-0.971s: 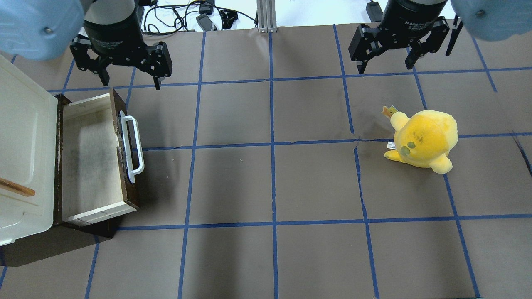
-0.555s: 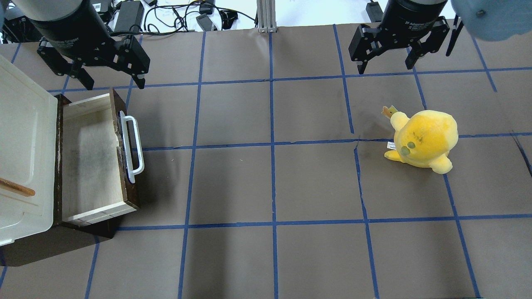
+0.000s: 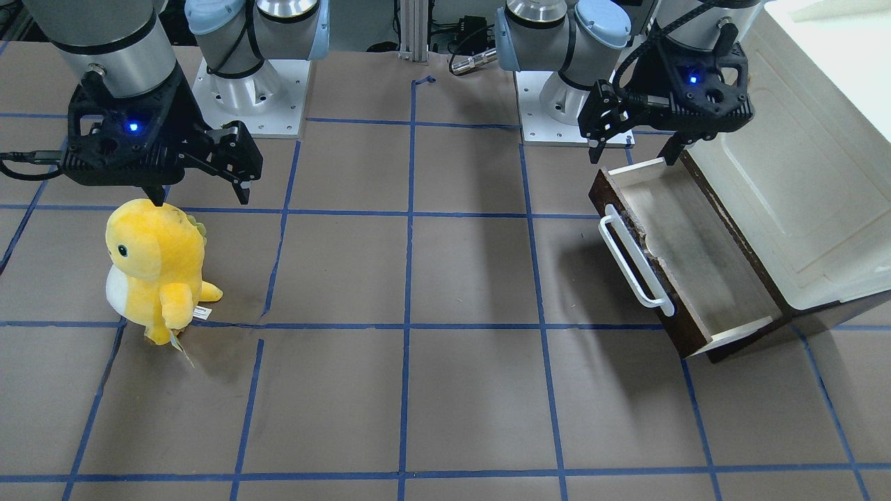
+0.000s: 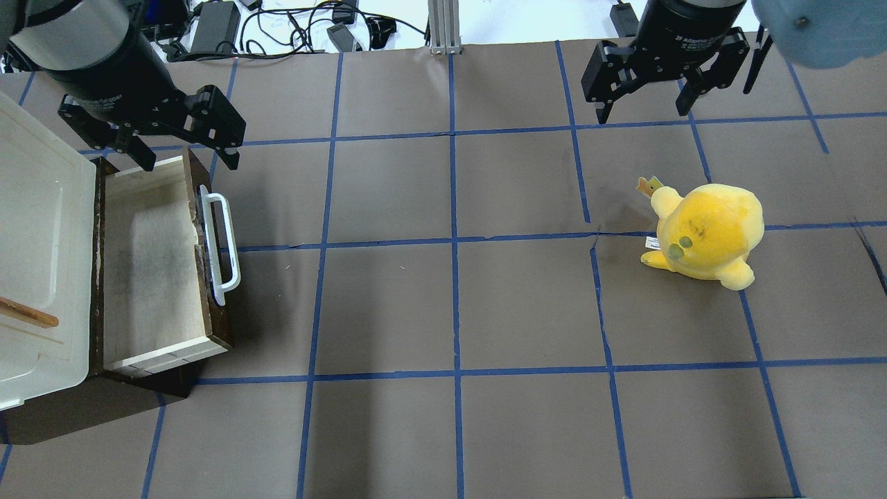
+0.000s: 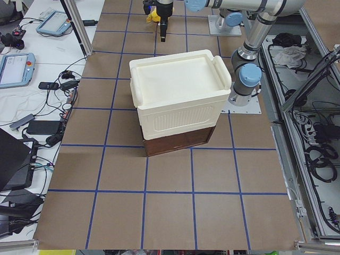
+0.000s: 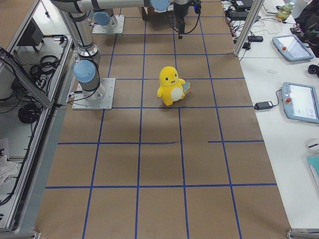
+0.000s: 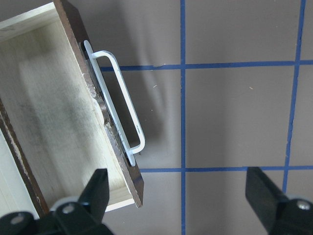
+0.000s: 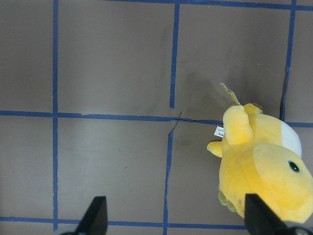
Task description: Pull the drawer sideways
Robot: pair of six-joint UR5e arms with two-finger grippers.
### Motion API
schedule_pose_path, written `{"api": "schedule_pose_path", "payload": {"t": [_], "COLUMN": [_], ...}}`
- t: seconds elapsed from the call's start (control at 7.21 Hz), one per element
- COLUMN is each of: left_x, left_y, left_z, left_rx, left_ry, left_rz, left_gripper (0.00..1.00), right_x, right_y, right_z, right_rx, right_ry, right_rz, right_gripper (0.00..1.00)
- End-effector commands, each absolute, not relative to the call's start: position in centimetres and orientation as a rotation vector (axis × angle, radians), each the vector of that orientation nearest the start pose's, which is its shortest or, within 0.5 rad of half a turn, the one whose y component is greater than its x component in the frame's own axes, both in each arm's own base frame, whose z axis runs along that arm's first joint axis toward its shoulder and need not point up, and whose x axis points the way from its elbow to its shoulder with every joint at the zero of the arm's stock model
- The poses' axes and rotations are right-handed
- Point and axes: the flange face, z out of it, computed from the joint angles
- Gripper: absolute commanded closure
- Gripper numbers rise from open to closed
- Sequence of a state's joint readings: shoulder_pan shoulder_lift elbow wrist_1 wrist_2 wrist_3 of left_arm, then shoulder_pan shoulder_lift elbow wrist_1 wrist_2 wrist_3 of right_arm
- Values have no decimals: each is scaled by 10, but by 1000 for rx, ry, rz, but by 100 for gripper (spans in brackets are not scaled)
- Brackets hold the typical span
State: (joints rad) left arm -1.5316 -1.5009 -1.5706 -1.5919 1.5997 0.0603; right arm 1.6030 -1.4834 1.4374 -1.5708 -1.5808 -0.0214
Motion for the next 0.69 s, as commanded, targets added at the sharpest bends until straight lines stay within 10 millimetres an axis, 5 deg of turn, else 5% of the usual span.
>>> {"api": "schedule_pose_path", "payload": {"t": [0.0, 0.55], "left_x": [-113, -114], "left_y": [-470, -469], "left_z": [517, 517], "left_rx": [25, 40], "left_ry": [3115, 3116], "left_rz": [-87, -87], "left_gripper": [0, 0], "right_x": [149, 149], "right_y": [-529, -529], "right_z": [509, 509], "right_rx": [-84, -84], "right_ry": [3150, 3150], "right_rz": [-73, -73], "right_gripper": [0, 0]}}
